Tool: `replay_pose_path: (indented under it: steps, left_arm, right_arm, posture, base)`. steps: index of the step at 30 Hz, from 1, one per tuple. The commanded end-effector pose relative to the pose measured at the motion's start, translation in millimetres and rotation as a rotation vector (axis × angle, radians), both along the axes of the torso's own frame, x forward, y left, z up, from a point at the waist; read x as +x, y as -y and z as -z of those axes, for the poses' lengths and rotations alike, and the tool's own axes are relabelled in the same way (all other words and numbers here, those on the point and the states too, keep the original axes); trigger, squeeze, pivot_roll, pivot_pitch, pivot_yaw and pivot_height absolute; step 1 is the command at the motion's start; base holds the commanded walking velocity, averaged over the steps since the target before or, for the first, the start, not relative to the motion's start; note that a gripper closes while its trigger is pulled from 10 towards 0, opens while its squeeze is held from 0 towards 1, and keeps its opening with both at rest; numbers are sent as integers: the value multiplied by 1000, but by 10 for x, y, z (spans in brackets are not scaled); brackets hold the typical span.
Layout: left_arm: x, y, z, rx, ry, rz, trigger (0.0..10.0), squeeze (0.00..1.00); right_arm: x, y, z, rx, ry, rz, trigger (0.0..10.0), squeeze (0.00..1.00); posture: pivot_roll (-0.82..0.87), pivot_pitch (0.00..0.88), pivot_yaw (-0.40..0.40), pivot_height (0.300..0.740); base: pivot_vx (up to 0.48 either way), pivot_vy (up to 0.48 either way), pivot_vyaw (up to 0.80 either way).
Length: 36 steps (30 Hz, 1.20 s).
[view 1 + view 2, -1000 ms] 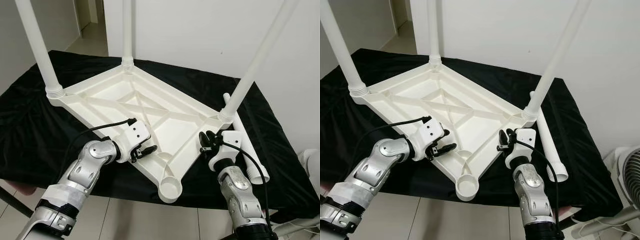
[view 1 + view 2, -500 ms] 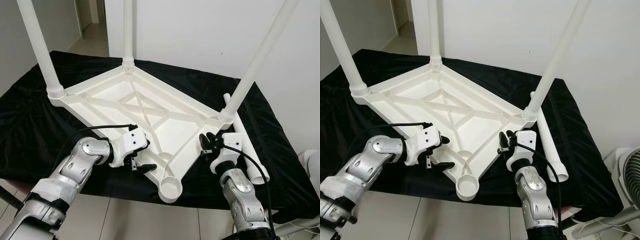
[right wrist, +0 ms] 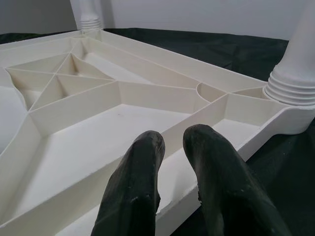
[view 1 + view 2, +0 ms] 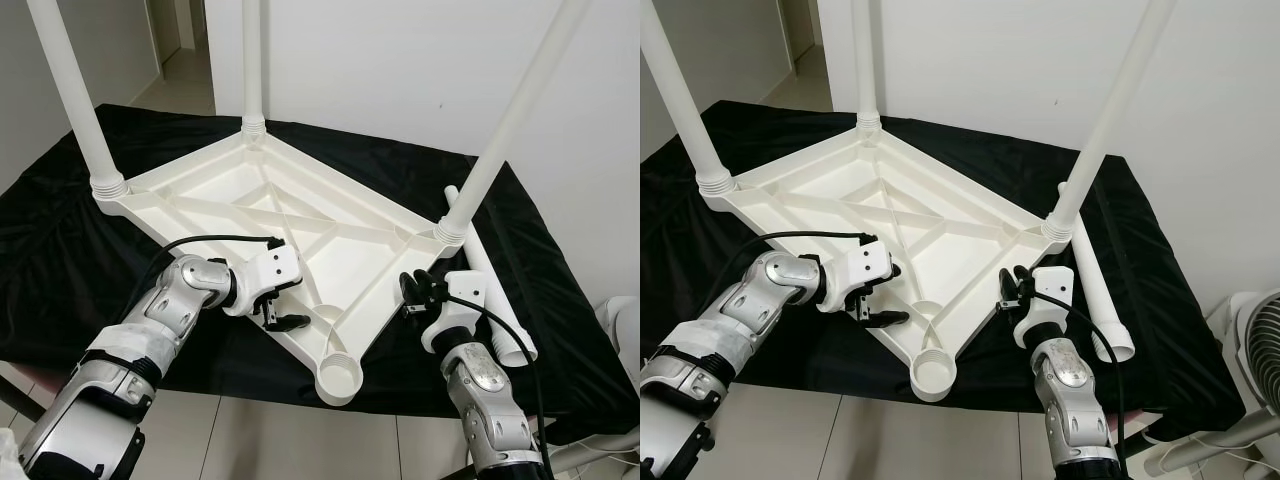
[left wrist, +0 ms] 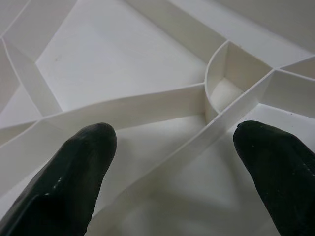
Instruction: Building children table
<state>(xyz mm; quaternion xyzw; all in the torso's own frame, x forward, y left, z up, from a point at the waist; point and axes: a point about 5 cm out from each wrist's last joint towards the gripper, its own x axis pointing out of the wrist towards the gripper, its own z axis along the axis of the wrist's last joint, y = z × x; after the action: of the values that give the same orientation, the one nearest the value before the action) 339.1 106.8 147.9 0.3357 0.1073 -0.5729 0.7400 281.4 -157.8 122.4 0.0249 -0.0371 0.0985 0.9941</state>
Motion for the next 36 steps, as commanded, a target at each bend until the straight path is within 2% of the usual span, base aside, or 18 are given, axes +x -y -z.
replay_pose_path:
  steps: [1, 10, 20, 28, 29, 31, 32, 33, 36]
  left_arm:
    - [58, -28, 22, 25, 69, -69, 10000, 0]
    - [92, -32, 14, 96, 24, 7, 10000, 0]
    - [35, 109, 156, 101, -33, 56, 10000, 0]
    - [8, 156, 241, 103, -40, 71, 10000, 0]
    - [-1, 160, 250, 103, -44, 79, 7961, 0]
    - [-2, 161, 253, 103, -46, 80, 7961, 0]
    - [-12, 158, 264, 114, -55, 92, 1294, 0]
    - [-20, 155, 272, 127, -54, 106, 0, 0]
    - [-21, 149, 276, 137, -55, 114, 0, 0]
  right_arm:
    - [-19, 4, 14, -6, -11, -1, 10000, 0]
    - [-32, -19, 19, -3, -9, -1, 10000, 0]
    - [-65, -19, 28, 2, -15, 8, 10000, 0]
    - [-94, -6, 40, 5, -20, 21, 10000, 0]
    - [-101, -2, 43, 7, -23, 23, 10000, 0]
    - [-103, -1, 43, 7, -24, 24, 10000, 0]
    - [-104, -2, 44, 7, -25, 24, 10000, 0]
    - [-105, -3, 45, 8, -26, 24, 10000, 0]
    - [-106, -6, 44, 8, -26, 23, 10000, 0]
  posture:
    - [-108, 0, -45, 740]
    - [-109, 0, -33, 740]
    - [-120, 16, -24, 740]
    - [-124, 39, -18, 740]
    - [-124, 43, -19, 740]
    - [-124, 43, -19, 740]
    - [-123, 46, -19, 740]
    - [-123, 46, -19, 740]
    - [-121, 52, -19, 740]
  base:
    - [0, 0, 0]
    - [0, 0, 0]
    - [0, 0, 0]
    - [0, 0, 0]
    - [0, 0, 0]
    - [0, 0, 0]
    - [0, 0, 0]
    - [0, 0, 0]
    - [0, 0, 0]
